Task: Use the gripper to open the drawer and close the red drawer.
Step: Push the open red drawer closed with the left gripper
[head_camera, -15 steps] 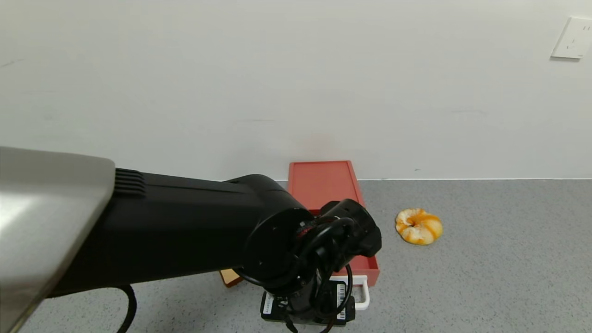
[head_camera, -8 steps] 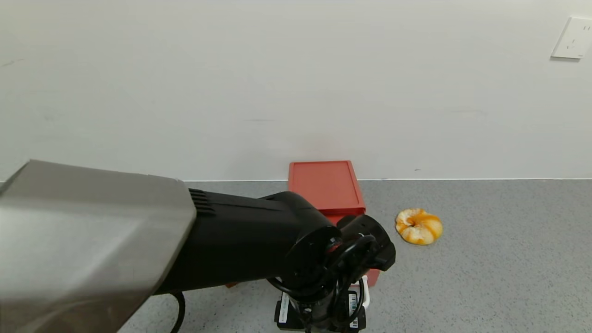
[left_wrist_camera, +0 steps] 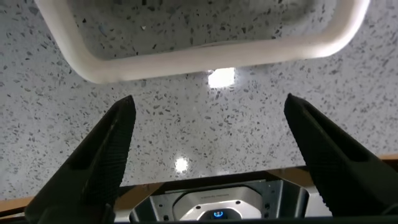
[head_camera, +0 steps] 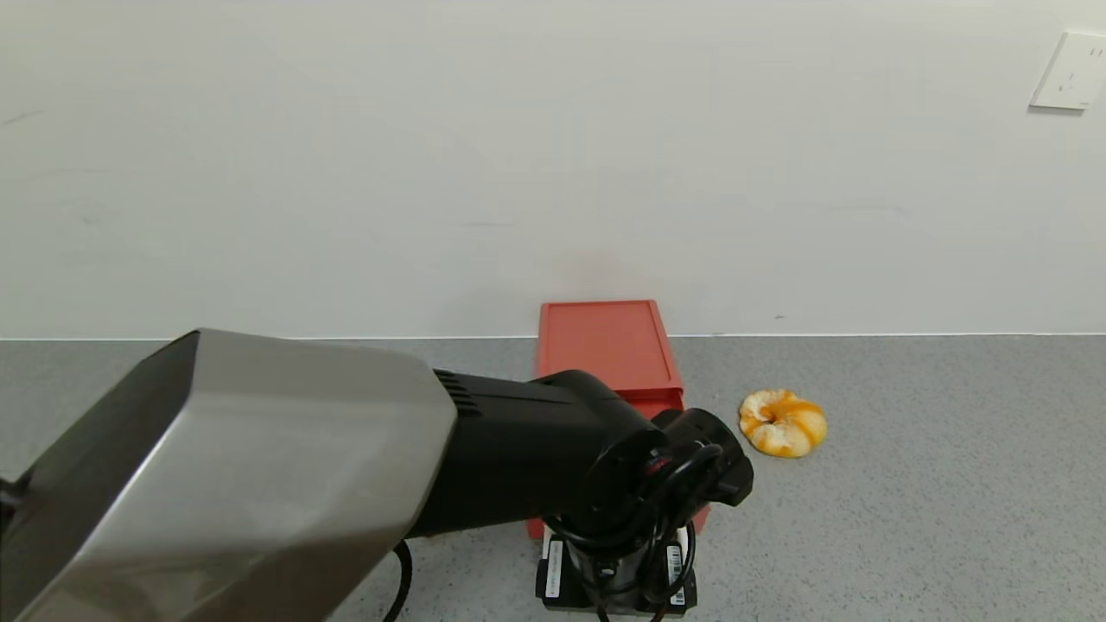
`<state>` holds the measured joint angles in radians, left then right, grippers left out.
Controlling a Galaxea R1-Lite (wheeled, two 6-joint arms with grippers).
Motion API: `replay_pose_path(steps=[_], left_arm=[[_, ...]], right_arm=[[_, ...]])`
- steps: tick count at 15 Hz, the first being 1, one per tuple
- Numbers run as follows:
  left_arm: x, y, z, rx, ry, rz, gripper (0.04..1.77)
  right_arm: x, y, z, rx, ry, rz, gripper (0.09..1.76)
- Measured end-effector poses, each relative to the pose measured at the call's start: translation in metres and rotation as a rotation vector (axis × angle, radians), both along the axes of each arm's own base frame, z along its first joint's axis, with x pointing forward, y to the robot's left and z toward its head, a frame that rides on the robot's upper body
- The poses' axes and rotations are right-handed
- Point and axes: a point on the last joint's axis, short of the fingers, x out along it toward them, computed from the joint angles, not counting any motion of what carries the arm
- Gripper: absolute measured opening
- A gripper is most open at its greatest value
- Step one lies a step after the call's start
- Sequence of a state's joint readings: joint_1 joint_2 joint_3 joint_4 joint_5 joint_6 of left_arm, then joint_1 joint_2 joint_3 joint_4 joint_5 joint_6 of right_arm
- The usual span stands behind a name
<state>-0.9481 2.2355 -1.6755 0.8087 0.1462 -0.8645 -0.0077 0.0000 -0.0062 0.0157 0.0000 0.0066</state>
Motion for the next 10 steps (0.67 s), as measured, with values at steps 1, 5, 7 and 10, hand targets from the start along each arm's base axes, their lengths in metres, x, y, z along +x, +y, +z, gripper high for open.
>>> replay_pose_path(steps=[1, 5, 7, 10], left_arm=[[0.0014, -0.001, -0.0012, 0.001, -0.004, 0.001, 1.72], [0.0035, -0.0022, -0.0036, 0.019, -0.03, 0.006, 1.72], [0.0037, -0.0023, -0.0036, 0.019, -0.034, 0.007, 1.72], [0.0044, -0.0026, -0.0043, 0.033, -0.054, 0.013, 1.72]], right_arm=[[0.0, 0.0, 0.0, 0.0, 0.0, 0.0, 1.71], [-0.0001, 0.0, 0.0001, 0.0, 0.0, 0.0, 1.71], [-0.0001, 0.0, 0.0003, 0.0, 0.0, 0.0, 1.71], [-0.0001, 0.0, 0.0003, 0.0, 0.0, 0.0, 1.71]])
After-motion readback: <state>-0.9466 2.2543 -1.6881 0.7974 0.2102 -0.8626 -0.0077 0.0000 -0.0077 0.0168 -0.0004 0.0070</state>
